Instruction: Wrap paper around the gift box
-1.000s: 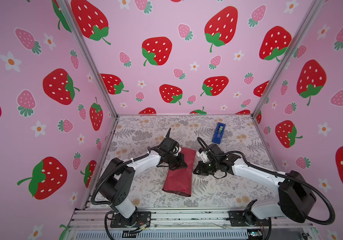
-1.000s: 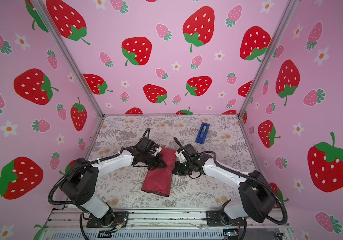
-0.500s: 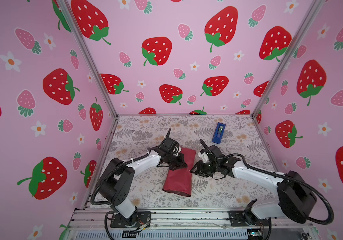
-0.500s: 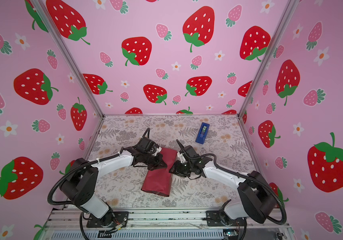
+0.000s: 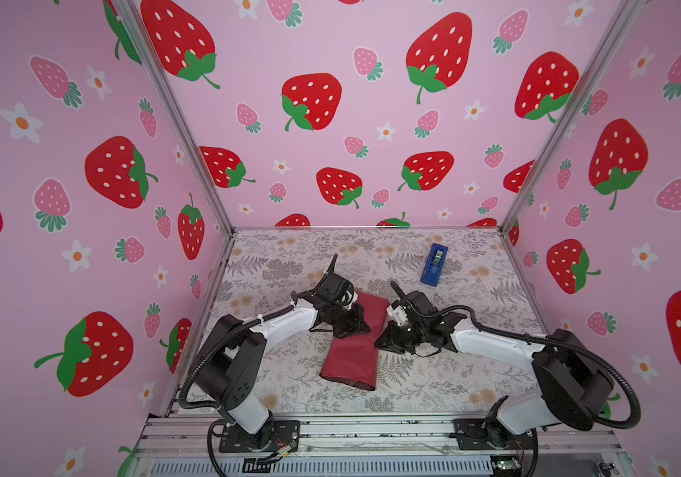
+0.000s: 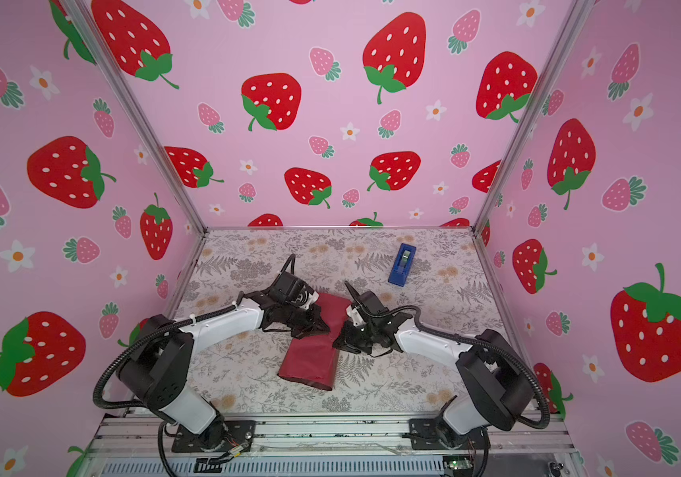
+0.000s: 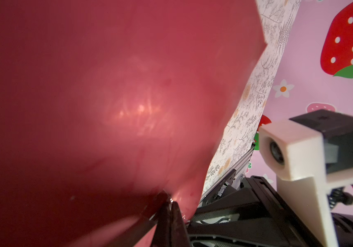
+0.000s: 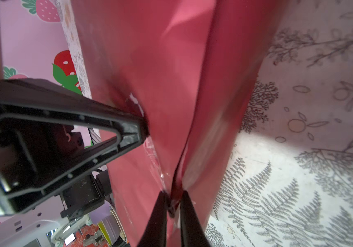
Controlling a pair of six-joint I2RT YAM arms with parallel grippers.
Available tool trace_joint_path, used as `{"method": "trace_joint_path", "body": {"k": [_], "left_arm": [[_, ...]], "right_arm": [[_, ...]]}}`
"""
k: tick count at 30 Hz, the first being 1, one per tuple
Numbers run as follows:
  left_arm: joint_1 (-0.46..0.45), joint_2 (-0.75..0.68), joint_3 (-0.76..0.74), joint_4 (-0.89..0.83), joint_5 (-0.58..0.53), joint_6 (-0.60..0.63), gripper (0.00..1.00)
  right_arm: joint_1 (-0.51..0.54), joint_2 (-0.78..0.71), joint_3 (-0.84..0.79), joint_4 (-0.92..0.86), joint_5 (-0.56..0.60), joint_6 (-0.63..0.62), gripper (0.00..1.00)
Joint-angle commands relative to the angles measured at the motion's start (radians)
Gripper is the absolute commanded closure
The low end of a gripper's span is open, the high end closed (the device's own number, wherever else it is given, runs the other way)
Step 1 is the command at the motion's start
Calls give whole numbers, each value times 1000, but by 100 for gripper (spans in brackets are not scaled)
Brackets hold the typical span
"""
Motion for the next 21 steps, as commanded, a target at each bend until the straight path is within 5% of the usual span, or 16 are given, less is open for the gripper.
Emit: {"method": "trace_joint_path", "body": {"k": [1,14,16,21], "left_arm": [[-5,41,-61,-131,-91,8,100],[-4,38,-68,-130,-91,8,100],[-2,37,-67,-131,-91,8,100],[-2,38,-66,-129,-91,8,100]], "right_arm": [[15,26,-16,9,24,3,93],[15,-24,19,-84,82,-23,99],[15,-46,24,-105,96,-22,76],[21,-46,26,-97,49,-34,64]]}}
